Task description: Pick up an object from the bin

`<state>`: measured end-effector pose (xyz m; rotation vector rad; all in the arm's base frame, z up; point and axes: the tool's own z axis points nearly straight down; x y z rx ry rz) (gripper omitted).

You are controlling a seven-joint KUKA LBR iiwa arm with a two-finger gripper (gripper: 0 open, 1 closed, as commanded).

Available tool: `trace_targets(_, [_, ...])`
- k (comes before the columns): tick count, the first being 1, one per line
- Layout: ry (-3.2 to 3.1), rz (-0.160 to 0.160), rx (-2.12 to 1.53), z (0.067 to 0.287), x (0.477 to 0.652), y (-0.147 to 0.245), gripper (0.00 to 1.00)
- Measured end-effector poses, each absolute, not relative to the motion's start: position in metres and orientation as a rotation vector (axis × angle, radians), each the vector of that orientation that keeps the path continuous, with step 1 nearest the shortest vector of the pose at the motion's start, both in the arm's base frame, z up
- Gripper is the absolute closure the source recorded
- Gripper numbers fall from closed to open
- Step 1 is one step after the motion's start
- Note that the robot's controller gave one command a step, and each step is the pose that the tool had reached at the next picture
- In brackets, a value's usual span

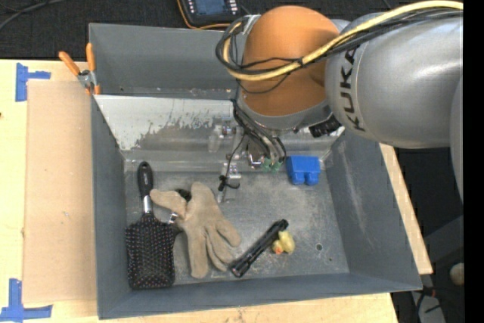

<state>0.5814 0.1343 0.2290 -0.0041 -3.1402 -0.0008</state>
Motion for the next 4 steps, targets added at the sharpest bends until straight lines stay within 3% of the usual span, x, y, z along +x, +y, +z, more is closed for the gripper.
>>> trace_targets(1, [-3.134, -0.002, -0.167, 0.093, 0.580, 0.191, 0.00])
trace_targets(2, [-3.134, 0.004, 0.316, 0.161, 0.506, 0.099, 0.00])
trace_targets(3, [-3.138, -0.006, 0.019, 0.097, 0.592, 0.156, 0.00])
trace_targets(4, [-2.990, 0.002, 1.024, 0.077, 0.516, 0.089, 0.00])
